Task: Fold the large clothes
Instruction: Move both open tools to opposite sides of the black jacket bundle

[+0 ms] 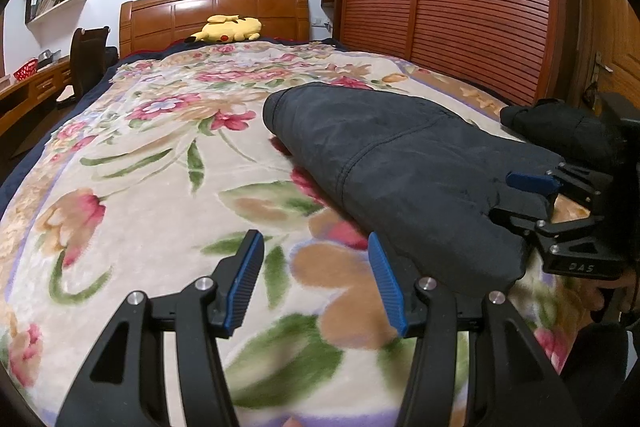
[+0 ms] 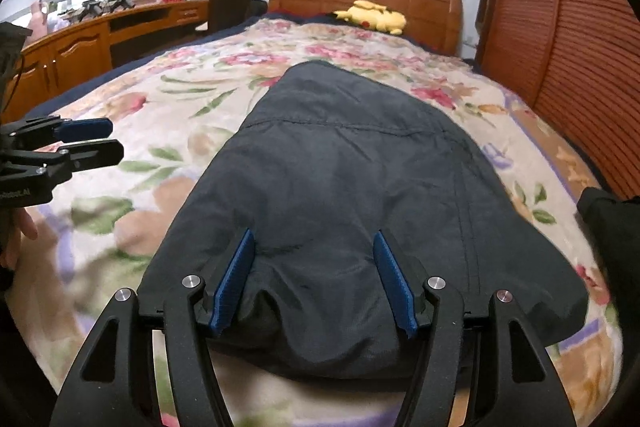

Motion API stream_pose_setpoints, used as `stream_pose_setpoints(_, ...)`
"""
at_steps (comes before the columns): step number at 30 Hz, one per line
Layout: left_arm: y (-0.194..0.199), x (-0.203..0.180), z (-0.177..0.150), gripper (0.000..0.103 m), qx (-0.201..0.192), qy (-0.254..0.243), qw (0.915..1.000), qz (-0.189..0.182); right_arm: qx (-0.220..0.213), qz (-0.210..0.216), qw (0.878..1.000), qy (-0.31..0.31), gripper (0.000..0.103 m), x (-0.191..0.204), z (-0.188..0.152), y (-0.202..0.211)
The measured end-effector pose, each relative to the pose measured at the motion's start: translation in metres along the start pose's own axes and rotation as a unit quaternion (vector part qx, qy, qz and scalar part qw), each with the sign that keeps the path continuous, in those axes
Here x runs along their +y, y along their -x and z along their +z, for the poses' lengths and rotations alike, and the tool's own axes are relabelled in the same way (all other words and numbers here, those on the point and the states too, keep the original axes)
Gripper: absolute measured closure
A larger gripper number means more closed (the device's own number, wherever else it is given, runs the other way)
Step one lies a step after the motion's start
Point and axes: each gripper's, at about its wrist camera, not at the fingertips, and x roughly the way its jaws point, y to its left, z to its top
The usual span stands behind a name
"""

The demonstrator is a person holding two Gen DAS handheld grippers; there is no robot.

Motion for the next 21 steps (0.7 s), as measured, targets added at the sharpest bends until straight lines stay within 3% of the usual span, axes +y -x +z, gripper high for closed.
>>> stream_pose_setpoints(7, -0.01, 0.001, 0.01, 0.05, 0.01, 0.002, 0.9999, -0.003, -0.007, -0.028, 1.0, -0.009, 0.039, -0.038, 0.002, 0.055)
stream_pose_setpoints(13, -0.018, 0.003, 0.028, 0.05, 0.01, 0.016, 0.9997, -0.013, 0.002, -0.068, 0.997, -0.045, 0.039, -0.088, -0.027, 0.089)
stream_pose_setpoints(21, -0.047, 0.008, 0.067, 0.05, 0.013, 0.006, 0.9999, -0.004, 0.043, -0.063, 0.993, -0.086, 0.039, -0.116, -0.068, 0.064)
